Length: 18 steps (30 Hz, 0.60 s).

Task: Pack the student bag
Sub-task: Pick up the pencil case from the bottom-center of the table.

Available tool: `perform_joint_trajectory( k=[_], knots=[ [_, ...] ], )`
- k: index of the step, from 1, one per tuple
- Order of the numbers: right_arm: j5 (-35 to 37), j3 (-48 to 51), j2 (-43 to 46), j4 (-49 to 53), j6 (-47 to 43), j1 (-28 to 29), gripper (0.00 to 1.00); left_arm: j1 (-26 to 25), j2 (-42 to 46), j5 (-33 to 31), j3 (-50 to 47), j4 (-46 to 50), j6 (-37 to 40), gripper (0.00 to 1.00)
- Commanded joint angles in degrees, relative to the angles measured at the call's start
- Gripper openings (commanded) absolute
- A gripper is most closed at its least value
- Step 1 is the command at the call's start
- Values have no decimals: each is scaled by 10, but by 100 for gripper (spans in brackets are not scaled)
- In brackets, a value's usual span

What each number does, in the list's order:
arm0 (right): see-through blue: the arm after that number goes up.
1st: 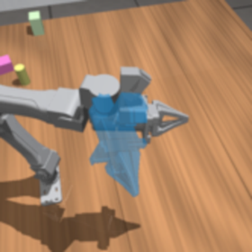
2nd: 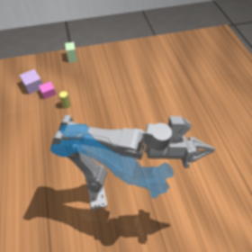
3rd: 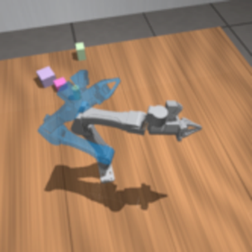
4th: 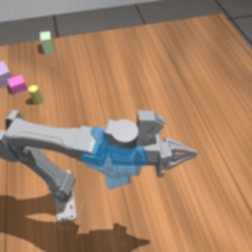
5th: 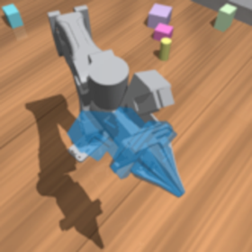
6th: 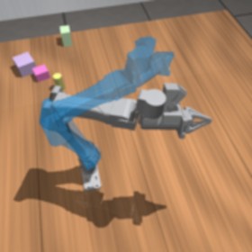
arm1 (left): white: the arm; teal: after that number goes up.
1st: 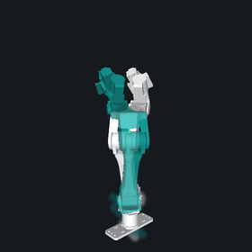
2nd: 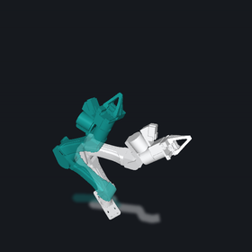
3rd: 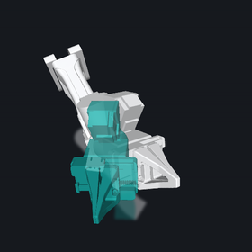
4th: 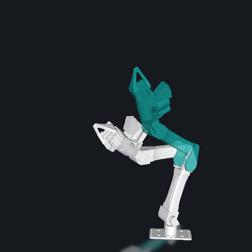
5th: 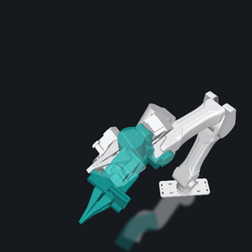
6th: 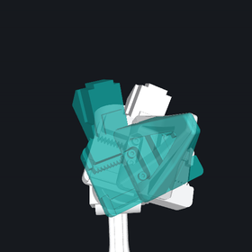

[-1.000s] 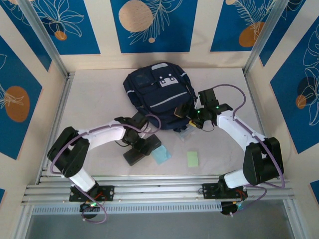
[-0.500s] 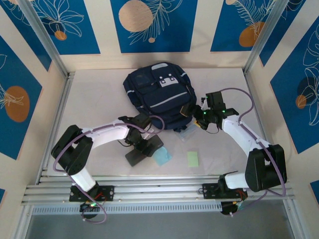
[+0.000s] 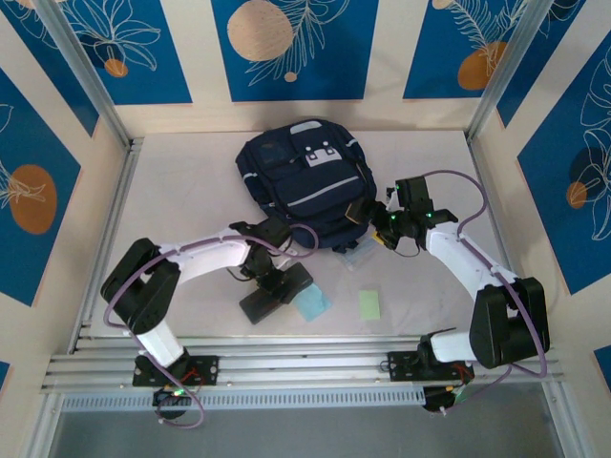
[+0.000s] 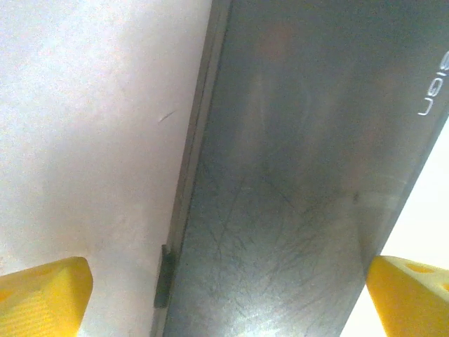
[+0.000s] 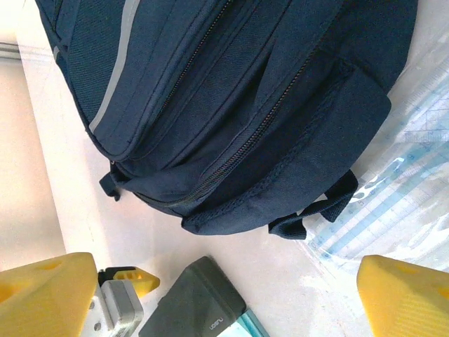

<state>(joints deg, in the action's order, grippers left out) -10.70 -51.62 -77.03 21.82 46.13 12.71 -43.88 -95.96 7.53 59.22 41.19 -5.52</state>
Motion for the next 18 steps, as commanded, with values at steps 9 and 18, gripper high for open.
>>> perform_joint_trajectory(
  k=[9, 18],
  knots=[
    [-18, 10, 2, -10, 11, -1, 95, -12, 48, 28, -5, 31, 53, 100],
    [-21, 12, 8, -14, 15, -1, 96, -17, 6, -49, -10, 25, 55, 100]
  ],
)
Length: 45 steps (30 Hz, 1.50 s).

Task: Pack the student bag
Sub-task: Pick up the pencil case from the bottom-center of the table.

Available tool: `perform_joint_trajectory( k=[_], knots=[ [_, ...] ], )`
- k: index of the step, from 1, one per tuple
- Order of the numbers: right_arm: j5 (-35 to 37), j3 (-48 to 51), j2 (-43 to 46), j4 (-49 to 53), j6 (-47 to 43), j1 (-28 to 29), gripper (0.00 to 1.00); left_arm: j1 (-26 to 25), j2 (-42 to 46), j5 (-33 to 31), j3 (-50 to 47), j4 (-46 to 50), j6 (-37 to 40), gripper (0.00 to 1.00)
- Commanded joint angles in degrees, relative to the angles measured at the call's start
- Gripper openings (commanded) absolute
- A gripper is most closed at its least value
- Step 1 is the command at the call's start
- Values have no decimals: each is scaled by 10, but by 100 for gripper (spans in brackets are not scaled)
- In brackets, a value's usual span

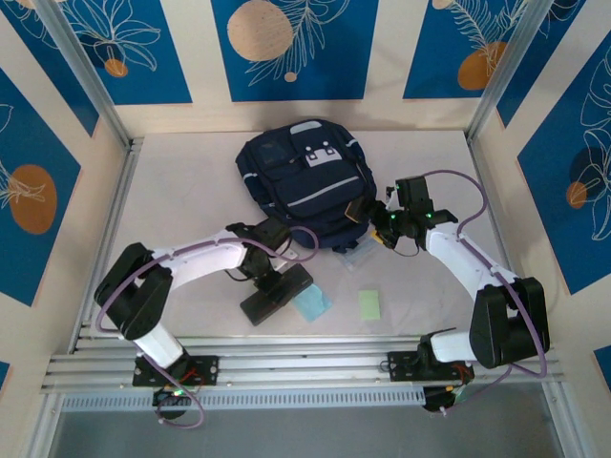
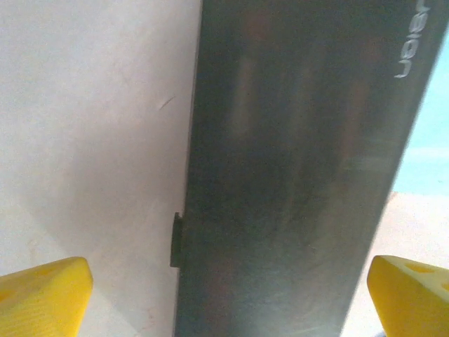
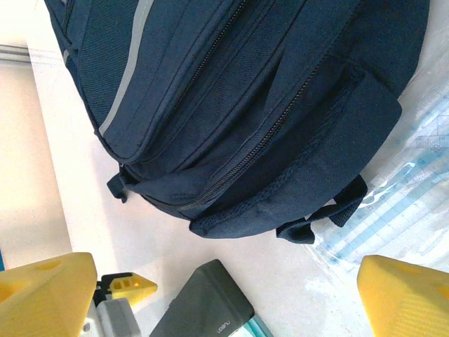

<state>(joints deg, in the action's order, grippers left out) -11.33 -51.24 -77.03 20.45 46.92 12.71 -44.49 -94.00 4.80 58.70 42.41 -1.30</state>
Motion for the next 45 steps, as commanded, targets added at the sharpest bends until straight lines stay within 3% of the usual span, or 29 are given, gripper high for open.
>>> perform_joint_trajectory(
  k=[1, 7, 14, 27, 29, 34, 45],
  knots=[
    [-15, 8, 9, -2, 7, -1, 96, -14, -18, -13, -6, 12, 13, 100],
    [-13, 10, 11, -1, 9, -1, 96, -28, -20, 74, -17, 4, 13, 100],
    [-13, 7, 7, -1, 10, -1, 97, -34, -9, 89, -6, 31, 14, 100],
    [-16, 7, 7, -2, 10, -1, 97, -62, -36, 5, -36, -14, -37, 99],
    [-18, 6, 7, -3, 9, -1, 97, -64, -43, -16, -38, -17, -44, 94],
    [-34, 5, 9, -14, 1, 0, 96, -64, -25, -28, -17, -13, -44, 69],
    [-149, 5, 4, -63, -48, 36, 92, -48, 28, -71, 147, 64, -39, 72]
  ],
)
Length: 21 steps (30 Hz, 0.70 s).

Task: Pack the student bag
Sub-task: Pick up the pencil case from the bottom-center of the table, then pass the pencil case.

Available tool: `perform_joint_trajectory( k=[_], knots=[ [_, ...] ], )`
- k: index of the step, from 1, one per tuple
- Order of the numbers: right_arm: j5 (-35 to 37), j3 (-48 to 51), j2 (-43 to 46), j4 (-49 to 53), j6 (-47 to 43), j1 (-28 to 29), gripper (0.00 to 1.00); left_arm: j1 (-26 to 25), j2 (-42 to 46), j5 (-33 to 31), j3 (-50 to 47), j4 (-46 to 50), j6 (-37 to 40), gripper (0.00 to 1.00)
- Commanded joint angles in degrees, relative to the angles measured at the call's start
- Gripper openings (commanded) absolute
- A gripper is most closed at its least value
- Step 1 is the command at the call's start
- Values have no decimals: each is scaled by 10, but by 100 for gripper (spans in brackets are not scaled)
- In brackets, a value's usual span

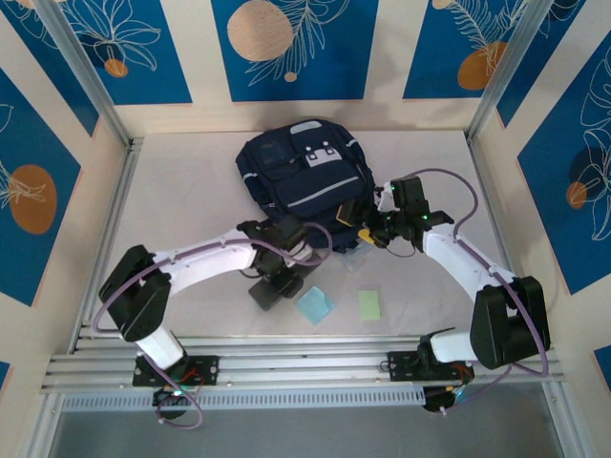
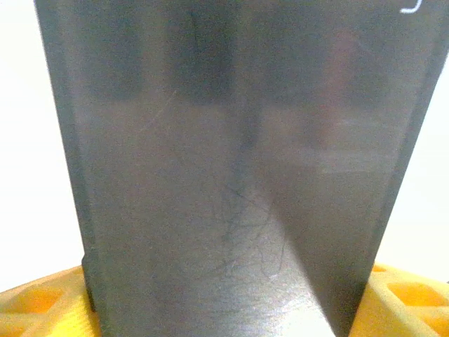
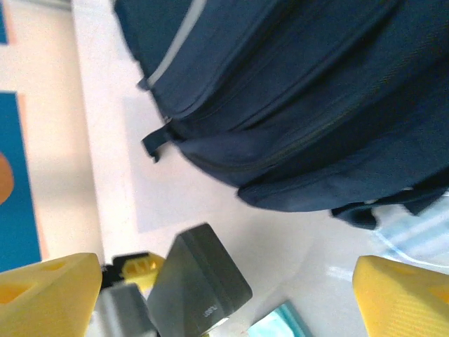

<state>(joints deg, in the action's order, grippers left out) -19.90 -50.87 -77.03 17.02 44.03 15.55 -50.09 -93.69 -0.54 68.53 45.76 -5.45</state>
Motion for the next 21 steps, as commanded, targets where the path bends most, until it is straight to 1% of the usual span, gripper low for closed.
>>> perform_joint_trajectory(
  k=[1, 5, 9, 11, 14, 15, 17, 20, 21],
  knots=[
    [-76, 4, 3, -39, -19, 10, 92, 14, 24, -13, 66, 33, -6, 72],
    [-111, 8, 0, -77, -15, 20, 92, 31, 12, 2, 107, 19, -56, 73],
    [-140, 13, -10, -125, 0, 28, 91, 32, 7, 24, 112, -33, -99, 73],
    [-149, 16, -19, -145, 9, 33, 89, 32, 5, 40, 110, -56, -116, 72],
    [-164, 20, -38, -182, 24, 42, 80, 32, 5, 62, 103, -86, -135, 72],
    [-170, 20, -45, -194, 28, 45, 75, 32, 4, 67, 101, -91, -139, 72],
    [-175, 19, -57, -211, 34, 50, 68, 32, 4, 74, 99, -99, -145, 72],
    [-180, 24, -68, -240, 46, 52, 54, 32, 7, 92, 93, -116, -153, 72],
    [-183, 24, -69, -247, 50, 51, 47, 32, 7, 94, 92, -119, -154, 72]
  ],
)
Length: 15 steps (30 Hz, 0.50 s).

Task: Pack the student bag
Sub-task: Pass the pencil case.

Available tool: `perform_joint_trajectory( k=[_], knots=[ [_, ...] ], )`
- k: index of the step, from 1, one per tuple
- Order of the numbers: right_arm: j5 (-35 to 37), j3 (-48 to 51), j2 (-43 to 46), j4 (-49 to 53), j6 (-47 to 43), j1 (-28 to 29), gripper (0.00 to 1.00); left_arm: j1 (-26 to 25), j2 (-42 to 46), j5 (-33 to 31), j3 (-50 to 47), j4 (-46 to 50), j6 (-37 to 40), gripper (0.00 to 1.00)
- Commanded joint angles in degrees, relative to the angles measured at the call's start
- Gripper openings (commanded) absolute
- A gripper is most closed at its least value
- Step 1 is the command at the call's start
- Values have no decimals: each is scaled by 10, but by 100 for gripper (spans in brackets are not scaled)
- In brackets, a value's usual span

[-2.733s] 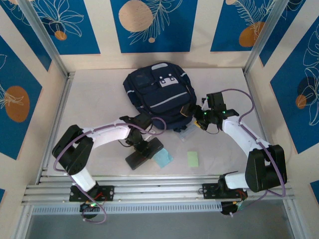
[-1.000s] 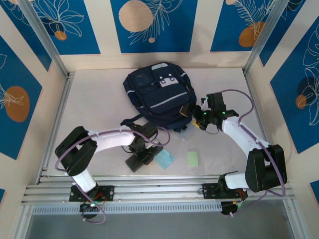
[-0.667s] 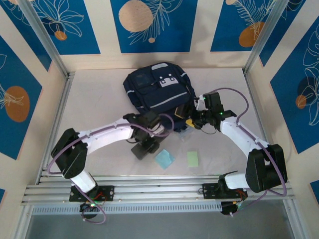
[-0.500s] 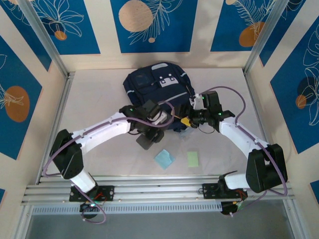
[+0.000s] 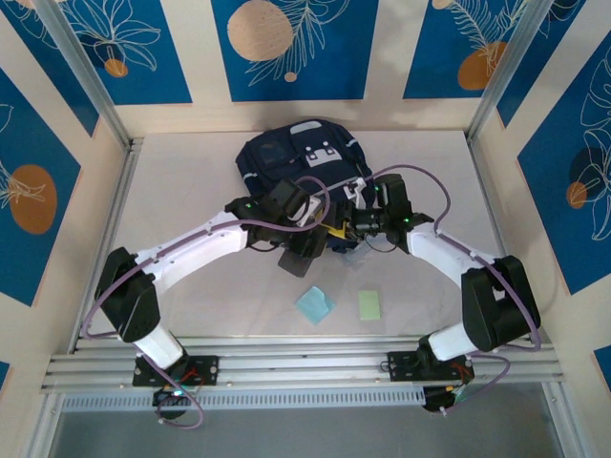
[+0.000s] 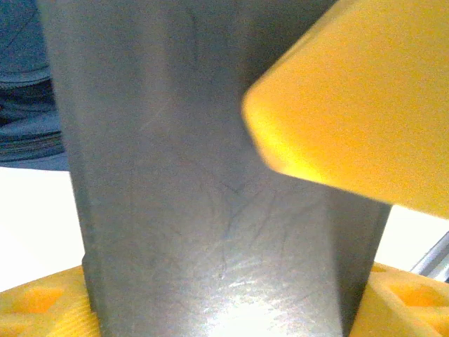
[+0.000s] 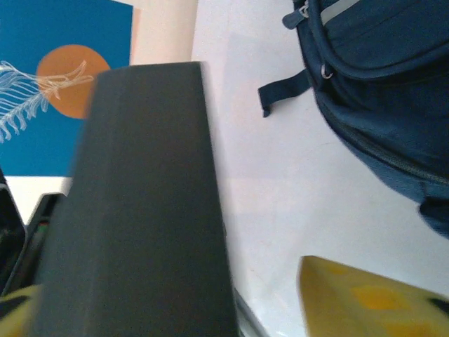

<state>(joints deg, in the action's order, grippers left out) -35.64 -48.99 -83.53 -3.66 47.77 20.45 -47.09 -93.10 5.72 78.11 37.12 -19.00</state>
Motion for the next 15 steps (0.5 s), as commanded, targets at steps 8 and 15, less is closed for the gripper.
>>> perform_joint_trajectory(
  k=[8, 15],
  knots=[
    [-43, 17, 6, -62, 27, -33, 8, 12, -13, 45, 4, -66, -17, 100],
    [-17, 13, 38, 40, -14, -130, 8, 18, -4, -61, 40, -85, 79, 100]
  ],
)
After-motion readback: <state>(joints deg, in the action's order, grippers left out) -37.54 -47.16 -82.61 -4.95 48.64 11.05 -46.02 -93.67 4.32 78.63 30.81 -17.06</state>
